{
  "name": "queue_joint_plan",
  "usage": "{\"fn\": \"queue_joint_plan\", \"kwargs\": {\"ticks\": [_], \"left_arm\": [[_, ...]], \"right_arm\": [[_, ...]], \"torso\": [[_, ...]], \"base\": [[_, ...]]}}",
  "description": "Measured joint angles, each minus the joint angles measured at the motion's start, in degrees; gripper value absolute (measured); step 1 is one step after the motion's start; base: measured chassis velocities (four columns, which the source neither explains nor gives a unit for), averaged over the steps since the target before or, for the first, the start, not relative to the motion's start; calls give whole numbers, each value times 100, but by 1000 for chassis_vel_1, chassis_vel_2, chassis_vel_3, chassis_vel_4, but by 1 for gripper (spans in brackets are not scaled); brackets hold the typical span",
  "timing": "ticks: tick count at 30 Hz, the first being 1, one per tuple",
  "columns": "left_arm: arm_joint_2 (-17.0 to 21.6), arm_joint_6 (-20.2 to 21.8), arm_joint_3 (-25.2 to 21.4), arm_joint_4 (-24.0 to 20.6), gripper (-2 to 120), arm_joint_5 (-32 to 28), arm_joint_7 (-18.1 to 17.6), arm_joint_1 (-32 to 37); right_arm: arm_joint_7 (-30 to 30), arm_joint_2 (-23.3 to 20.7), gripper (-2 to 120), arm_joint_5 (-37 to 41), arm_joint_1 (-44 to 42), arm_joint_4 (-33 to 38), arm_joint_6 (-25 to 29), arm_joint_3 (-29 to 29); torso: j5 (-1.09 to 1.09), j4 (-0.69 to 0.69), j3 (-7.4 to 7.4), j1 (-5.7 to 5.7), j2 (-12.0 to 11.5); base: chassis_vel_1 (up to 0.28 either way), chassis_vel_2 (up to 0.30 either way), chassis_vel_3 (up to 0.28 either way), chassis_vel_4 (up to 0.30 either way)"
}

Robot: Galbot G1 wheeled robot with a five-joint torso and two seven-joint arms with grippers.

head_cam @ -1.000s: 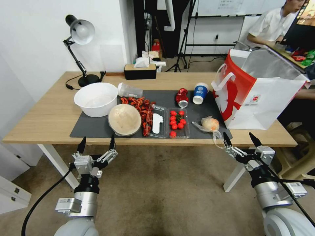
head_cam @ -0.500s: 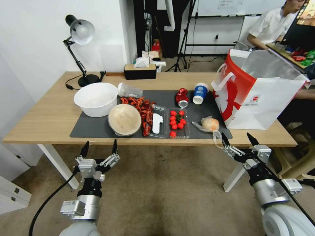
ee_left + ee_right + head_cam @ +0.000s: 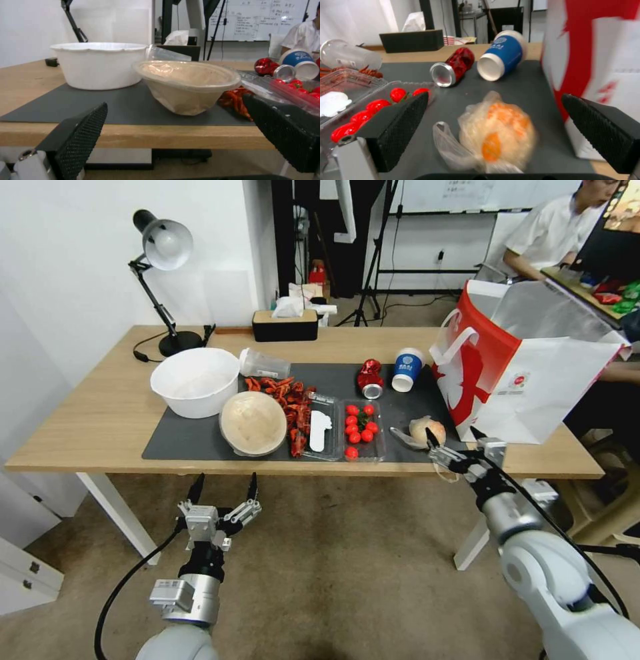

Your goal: Pick up the trash from the table and place it into the takeout bag.

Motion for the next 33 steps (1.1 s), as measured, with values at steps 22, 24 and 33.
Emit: {"fn": "queue_joint_plan", "kwargs": {"ticks": [22,24,33], "left_arm": [[-145,-118,-221,80,100,63,-46,187],[-146,-122,-211,95,100,74,-62,180],[-175,-103,-184,98,100,113,-165,184]], "right_arm": [[1025,-165,100,254,1251,-485,-1512,-930],[1080,-154,100,272,1251,-489,-1540,-931],[1122,-156,75,315,1123,-496,-1668,-922]], "torso": [[0,0,0,0,0],[0,0,-1,0,0],[0,-1,-1,0,0]], "base": [[0,0,0,0],[0,0,0,0],[0,0,0,0]]}}
